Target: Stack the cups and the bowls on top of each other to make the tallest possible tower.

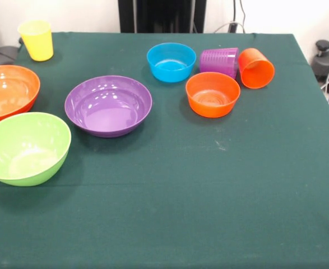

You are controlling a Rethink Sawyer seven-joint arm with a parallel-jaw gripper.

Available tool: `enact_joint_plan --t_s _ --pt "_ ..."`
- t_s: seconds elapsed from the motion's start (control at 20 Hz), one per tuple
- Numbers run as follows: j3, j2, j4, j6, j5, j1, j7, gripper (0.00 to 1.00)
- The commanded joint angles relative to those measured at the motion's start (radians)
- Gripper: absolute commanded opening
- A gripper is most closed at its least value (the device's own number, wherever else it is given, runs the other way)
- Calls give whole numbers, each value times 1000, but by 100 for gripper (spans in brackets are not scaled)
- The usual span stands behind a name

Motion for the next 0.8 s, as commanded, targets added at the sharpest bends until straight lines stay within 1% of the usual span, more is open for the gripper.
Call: enact_joint_plan --t_s 0.05,0.15,0.45,0.8 --pt "134 28 -46 57 55 57 65 100" --pt "137 30 -36 88 58 74 42 100" --pt "157 23 -13 87 59 126 0 100" --pt "173 18 3 114 76 202 -27 100"
